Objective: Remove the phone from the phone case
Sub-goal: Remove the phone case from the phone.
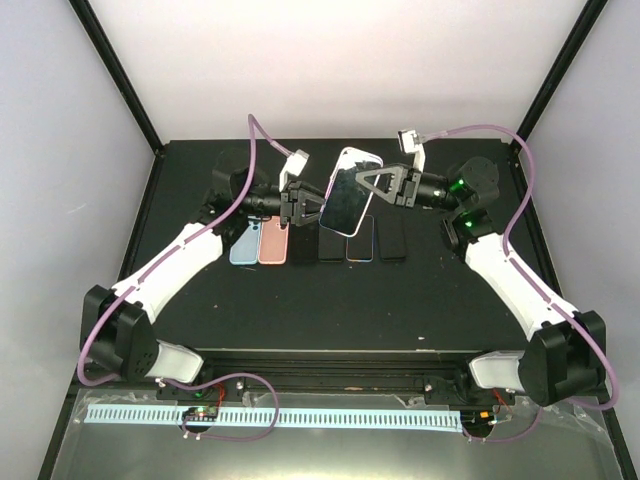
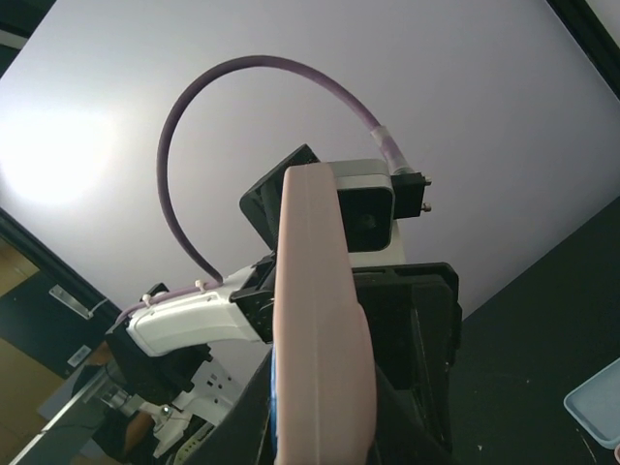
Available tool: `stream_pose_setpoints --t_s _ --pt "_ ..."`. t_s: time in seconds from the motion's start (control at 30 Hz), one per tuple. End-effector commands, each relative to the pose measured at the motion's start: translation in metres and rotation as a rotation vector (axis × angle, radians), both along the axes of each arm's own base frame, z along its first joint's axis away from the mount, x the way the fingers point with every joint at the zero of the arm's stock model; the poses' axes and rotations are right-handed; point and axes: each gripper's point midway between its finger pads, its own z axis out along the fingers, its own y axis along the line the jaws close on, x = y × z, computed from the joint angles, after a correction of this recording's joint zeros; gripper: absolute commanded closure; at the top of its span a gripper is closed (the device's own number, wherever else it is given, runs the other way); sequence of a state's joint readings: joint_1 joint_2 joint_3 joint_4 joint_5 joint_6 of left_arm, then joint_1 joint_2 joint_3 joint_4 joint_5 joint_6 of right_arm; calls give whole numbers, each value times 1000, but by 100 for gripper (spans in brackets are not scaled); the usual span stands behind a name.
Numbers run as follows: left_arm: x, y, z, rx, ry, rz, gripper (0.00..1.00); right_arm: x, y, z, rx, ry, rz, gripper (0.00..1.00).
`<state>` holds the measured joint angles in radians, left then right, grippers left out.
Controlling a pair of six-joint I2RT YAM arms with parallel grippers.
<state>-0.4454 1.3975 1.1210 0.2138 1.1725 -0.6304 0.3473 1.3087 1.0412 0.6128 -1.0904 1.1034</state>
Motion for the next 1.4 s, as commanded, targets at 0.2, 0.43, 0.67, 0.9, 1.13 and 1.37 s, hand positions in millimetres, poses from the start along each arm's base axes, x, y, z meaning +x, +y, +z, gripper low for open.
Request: stream_pose_setpoints --t_s 0.2,0.43,0.67,0.9,1.13,1.37 --pt "-14 -15 58 -126 -153 -45 67 -54 26 -11 -78 -27 243 99" --pt "-20 -8 55 -137 -135 -33 97 -48 25 -2 -95 -53 235 83" --pt "-7 2 48 -133 -96 40 99 -36 14 12 -86 -75 194 72" --pt "-6 4 43 -130 -97 49 98 -27 0 22 -69 -84 153 52" --pt "3 9 42 -134 -92 98 98 -22 -8 16 -79 -65 136 51" --pt "3 8 46 -147 -95 93 99 -16 -7 -3 -91 -26 119 66"
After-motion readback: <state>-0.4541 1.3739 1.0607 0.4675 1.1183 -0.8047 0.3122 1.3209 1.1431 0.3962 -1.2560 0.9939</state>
